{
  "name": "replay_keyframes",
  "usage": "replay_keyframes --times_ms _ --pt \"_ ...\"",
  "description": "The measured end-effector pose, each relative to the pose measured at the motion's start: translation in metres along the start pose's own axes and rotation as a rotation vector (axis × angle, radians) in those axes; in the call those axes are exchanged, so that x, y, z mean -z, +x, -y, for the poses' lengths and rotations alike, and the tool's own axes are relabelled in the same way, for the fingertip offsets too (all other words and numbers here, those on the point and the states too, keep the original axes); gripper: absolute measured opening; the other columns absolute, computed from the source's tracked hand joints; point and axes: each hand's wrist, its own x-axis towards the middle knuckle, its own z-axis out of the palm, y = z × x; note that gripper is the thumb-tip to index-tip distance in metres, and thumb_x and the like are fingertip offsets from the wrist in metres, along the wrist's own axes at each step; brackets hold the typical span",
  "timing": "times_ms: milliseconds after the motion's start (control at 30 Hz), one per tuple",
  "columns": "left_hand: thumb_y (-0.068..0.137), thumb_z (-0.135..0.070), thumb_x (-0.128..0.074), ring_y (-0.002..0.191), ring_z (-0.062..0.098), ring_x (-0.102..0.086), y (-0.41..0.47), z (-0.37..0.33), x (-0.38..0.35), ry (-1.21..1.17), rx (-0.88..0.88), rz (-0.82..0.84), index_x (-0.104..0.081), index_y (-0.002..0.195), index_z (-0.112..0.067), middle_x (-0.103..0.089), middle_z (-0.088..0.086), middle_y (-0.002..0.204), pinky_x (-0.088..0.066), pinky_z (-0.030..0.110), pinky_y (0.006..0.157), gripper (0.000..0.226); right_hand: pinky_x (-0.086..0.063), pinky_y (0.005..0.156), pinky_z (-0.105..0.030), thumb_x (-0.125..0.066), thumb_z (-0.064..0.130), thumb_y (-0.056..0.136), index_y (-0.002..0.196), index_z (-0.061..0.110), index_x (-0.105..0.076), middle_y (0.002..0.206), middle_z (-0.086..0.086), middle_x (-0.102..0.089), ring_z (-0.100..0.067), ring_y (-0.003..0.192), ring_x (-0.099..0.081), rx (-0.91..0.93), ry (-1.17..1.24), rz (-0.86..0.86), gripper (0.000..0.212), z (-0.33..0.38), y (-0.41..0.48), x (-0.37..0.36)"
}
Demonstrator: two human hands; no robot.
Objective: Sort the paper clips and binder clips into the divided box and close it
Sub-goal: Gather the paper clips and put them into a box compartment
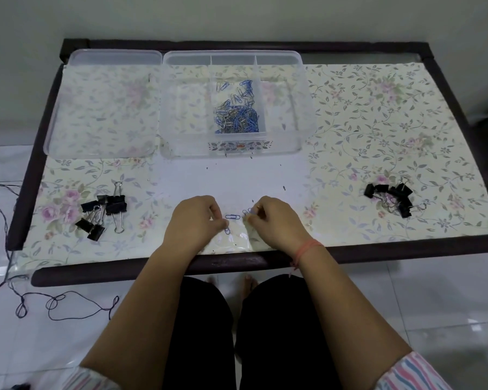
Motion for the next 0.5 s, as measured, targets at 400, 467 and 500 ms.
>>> replay_keyframes --times_ms 400,467,500 --pt "0.068 -0.011 -0.075 0.048 0.006 -0.042 0.003 0.002 0.000 0.046 -0.089 0.138 -0.068 0.072 -0.017 -0.042 -0.010 0.053 -0.029 0.013 0.044 0.010 -0.022 0.034 -0.011 -0.041 0.000 0.095 0.089 0.005 -0.057 0.065 -0.001 -0.042 -0.001 0.037 -0.030 -0.375 1.455 0.256 0.018 -0.011 0.004 0.016" --pt "0.071 -0.013 -0.074 0.052 0.006 -0.043 0.003 0.003 0.000 0.079 -0.095 0.147 -0.066 0.072 -0.015 -0.044 -0.011 0.055 -0.026 0.017 0.048 0.008 -0.024 0.034 -0.011 -0.041 0.004 0.095 0.090 0.006 -0.058 0.062 0.001 -0.045 -0.002 0.038 -0.031 -0.374 1.544 0.313 0.018 -0.012 0.005 0.015" --pt "0.074 -0.014 -0.072 0.054 0.006 -0.043 0.002 0.003 -0.001 0.089 -0.098 0.156 -0.065 0.073 -0.014 -0.044 -0.010 0.056 -0.027 0.020 0.050 0.007 -0.024 0.035 -0.011 -0.042 0.006 0.095 0.088 0.007 -0.058 0.062 0.002 -0.046 -0.002 0.038 -0.032 -0.383 1.596 0.342 0.017 -0.012 0.005 0.015"
